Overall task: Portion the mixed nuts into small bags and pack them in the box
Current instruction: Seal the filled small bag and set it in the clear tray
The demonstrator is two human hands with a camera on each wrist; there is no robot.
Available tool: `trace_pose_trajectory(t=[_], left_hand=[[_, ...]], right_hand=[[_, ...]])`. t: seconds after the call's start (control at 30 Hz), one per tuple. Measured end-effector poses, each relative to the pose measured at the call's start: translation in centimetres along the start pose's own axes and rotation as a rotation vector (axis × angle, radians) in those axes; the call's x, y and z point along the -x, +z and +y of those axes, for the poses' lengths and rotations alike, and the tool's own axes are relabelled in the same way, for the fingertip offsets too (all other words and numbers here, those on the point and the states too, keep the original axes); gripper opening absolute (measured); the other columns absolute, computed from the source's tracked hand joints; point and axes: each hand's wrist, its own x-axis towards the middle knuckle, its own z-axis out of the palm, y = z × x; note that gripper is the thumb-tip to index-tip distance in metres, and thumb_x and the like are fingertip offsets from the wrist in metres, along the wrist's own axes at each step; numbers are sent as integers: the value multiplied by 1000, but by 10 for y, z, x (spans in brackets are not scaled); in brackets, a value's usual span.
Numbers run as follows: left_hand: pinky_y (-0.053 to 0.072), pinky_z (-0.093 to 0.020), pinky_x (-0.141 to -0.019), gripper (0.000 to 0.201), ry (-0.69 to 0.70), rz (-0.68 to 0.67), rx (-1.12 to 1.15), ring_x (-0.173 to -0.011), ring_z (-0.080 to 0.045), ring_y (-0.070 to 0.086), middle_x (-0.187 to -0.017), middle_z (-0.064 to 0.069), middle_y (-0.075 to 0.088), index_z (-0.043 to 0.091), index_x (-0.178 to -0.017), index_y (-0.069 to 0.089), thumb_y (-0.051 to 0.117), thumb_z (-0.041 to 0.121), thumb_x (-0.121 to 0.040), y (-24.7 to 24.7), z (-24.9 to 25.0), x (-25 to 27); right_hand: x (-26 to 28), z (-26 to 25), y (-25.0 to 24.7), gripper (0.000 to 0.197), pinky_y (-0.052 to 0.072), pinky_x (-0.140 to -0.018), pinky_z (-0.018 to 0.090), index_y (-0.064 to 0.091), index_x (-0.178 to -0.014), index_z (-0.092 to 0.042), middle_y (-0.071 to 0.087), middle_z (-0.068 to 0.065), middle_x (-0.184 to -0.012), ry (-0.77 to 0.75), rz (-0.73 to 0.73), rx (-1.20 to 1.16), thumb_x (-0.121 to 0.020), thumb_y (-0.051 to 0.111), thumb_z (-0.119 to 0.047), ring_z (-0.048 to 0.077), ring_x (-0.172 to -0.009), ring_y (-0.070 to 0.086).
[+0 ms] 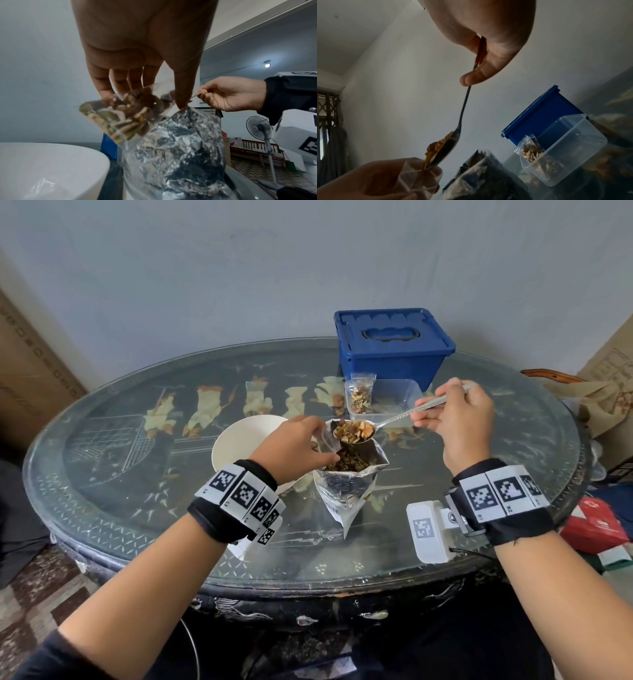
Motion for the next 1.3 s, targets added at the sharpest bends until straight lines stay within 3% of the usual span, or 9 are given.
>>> trace_pose_trajectory(t=[0.3, 0.4, 0.57, 0.8, 1.0, 1.2, 1.3], left_hand=[[39, -24, -80, 51, 14, -65, -56, -99, -20, 53, -113, -7, 57, 9, -118, 53, 67, 39, -80, 1, 9, -7], [37, -20, -78, 54, 20, -66, -50, -100, -18, 52, -116, -6, 56, 10, -124, 50, 67, 39, -81, 0, 10, -7], [37, -17, -70, 58, 11, -49, -12, -89, -11, 48, -117, -6, 56, 11, -128, 48, 67, 39, -81, 1, 10, -7], [34, -12, -71, 52, -27, 71, 115, -88, -8, 49, -103, 4, 55, 12, -123, 50, 68, 37, -80, 6, 5, 0], [45, -22, -77, 48, -55, 244, 297, -89, -14, 56, -97, 1, 59, 8, -115, 54, 73, 32, -78, 17, -4, 11], [45, -16, -72, 43, -77, 337, 414, -86, -11, 54, -86, 10, 55, 10, -111, 56, 75, 26, -76, 27, -12, 20], [44, -10, -72, 42, -82, 354, 423, -88, -8, 54, -88, 11, 56, 9, -110, 56, 75, 27, -76, 29, -13, 22]], right_hand=[[3, 1, 6, 27, 50, -44, 19, 46, -77, -14, 63, 9, -67, -57, -58, 40, -101, 34, -18, 11, -46, 63], [3, 1, 11, 27, 50, -44, 21, 47, -77, -13, 64, 10, -69, -92, -86, 67, -101, 35, -17, 13, -46, 63], [7, -4, 21, 27, 51, -43, 21, 48, -76, -15, 64, 8, -68, -150, -125, 108, -100, 36, -17, 12, -44, 61], [19, -15, 35, 28, 54, -47, 31, 48, -74, -21, 64, 5, -67, -423, -224, 205, -100, 39, -17, 17, -51, 64], [25, -23, 38, 21, 54, -50, 34, 51, -86, -12, 61, -10, -69, -639, -258, 241, -98, 38, -23, 10, -53, 64], [24, -33, 34, 23, 53, -48, 29, 50, -89, -13, 61, -8, -73, -697, -243, 191, -96, 35, -29, 9, -54, 65], [24, -34, 33, 24, 52, -49, 31, 50, -88, -13, 61, -8, -73, -700, -257, 185, -95, 35, -30, 9, -53, 64]])
